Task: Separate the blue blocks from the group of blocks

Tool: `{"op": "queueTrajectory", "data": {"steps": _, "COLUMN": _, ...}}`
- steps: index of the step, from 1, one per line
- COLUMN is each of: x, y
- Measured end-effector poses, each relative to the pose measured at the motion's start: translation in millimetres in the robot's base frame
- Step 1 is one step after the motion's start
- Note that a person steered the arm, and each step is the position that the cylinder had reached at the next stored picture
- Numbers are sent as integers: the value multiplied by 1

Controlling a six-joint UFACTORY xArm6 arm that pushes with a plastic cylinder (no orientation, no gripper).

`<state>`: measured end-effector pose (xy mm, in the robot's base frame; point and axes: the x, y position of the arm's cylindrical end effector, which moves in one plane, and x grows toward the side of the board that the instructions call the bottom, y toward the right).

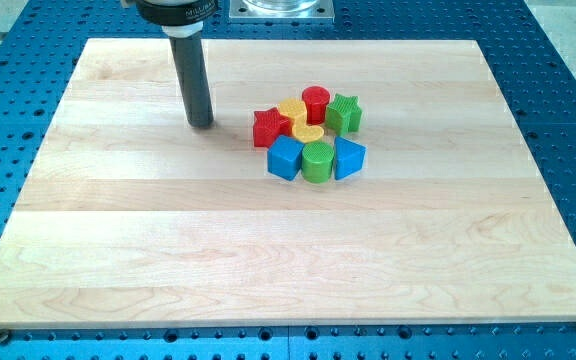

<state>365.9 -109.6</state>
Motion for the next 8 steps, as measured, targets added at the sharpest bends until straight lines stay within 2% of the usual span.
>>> {"op": "queueTrajectory", "data": {"steps": 2, "x": 50, "y": 40}}
{"op": "queueTrajectory", "data": {"steps": 4, "x": 63, "y": 57}}
{"op": "queueTrajectory", "data": {"steps": 5, "x": 59, "y": 132}}
{"op": "queueTrajectory", "data": {"steps": 8, "x": 58, "y": 190}}
